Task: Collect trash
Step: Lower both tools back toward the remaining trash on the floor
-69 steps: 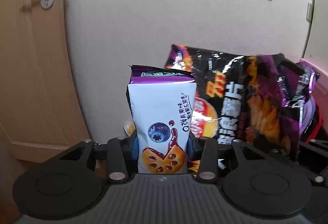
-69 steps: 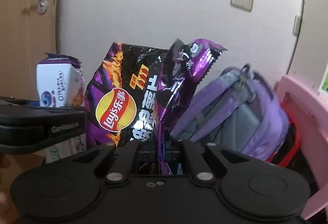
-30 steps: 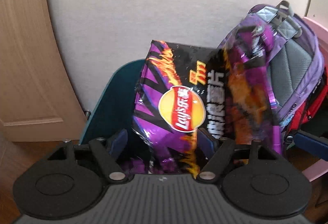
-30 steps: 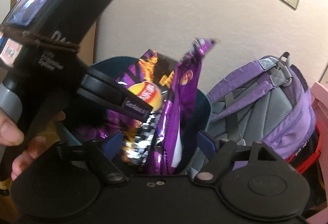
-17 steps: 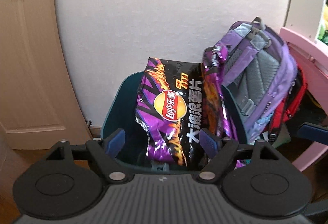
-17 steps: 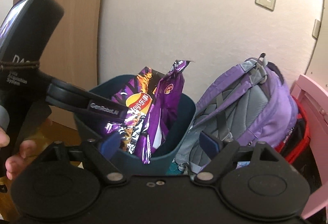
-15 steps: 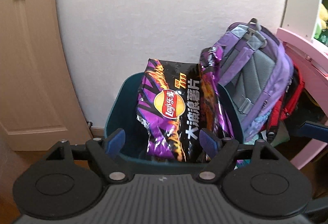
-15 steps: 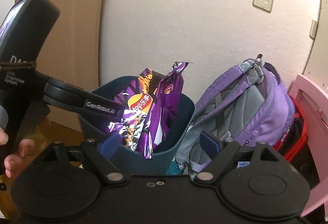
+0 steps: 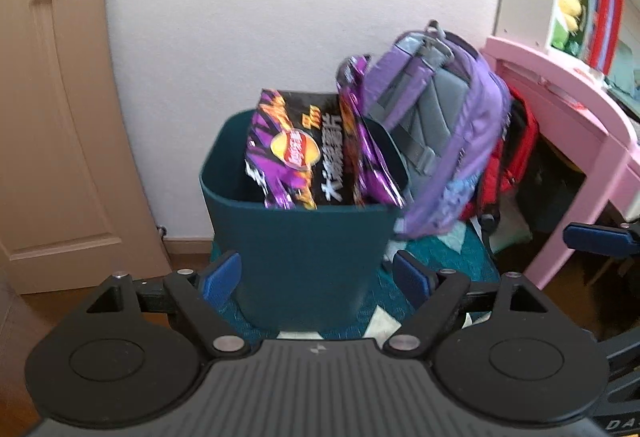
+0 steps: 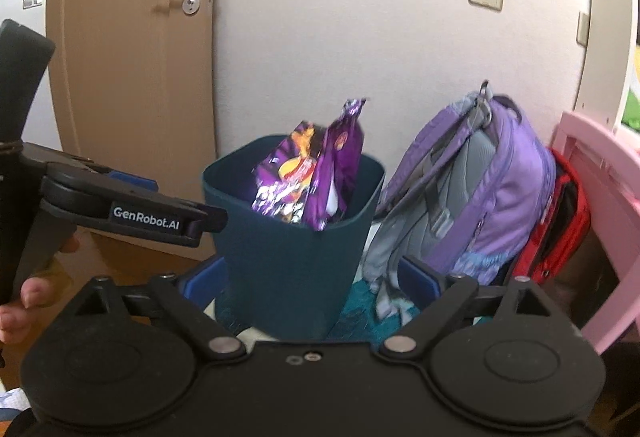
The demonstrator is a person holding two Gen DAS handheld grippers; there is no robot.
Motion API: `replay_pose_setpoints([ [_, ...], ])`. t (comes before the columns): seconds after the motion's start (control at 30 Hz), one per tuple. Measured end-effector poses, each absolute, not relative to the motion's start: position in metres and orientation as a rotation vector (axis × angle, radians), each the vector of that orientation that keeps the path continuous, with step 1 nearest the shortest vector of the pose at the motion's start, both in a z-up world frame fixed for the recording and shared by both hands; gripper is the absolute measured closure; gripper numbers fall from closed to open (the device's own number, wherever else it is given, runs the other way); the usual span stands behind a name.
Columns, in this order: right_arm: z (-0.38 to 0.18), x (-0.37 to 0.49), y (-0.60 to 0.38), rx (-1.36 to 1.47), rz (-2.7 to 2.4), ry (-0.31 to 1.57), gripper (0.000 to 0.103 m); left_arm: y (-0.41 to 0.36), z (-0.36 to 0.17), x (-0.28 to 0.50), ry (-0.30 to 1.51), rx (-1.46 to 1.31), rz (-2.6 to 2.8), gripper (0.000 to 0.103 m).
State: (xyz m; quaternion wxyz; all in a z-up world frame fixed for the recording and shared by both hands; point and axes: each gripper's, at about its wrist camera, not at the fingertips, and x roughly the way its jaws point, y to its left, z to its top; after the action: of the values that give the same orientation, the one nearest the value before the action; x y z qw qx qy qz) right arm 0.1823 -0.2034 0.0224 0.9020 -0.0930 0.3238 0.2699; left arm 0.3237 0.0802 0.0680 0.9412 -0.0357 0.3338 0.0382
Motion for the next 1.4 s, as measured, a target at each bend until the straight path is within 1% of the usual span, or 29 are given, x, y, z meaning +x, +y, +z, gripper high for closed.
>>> replay_pose_setpoints([
  [0.23,-0.016,0.157,-0.218,-0.155,0.569,0.723,0.007,0.061,0.039,0.294,0.695,-0.009,0.061,0.02],
  [0.3,-0.029,0.153,-0.223,-0.146,0.564,0.739,0.007,0.059,0.029,0.289,0.707,-0.005,0.055,0.018],
  [0.6,-0.098,0.152,-0.246,-0.044,0.488,0.844,0.006,0.055,-0.043,0.29,0.834,-0.031,0.005,0.017],
  [0.73,-0.139,0.156,-0.25,-0.022,0.442,0.91,0.006,0.053,-0.085,0.297,0.906,-0.041,0.007,0.013],
  [0.9,-0.2,0.164,-0.253,-0.014,0.382,1.015,0.006,0.05,-0.145,0.312,1.023,-0.06,0.014,0.013],
  [1.17,-0.303,0.183,-0.252,-0.024,0.315,1.18,0.006,0.058,-0.257,0.352,1.227,-0.093,0.051,0.013],
  [1.4,-0.389,0.2,-0.245,-0.019,0.29,1.313,0.006,0.064,-0.353,0.392,1.358,-0.084,0.101,0.013],
])
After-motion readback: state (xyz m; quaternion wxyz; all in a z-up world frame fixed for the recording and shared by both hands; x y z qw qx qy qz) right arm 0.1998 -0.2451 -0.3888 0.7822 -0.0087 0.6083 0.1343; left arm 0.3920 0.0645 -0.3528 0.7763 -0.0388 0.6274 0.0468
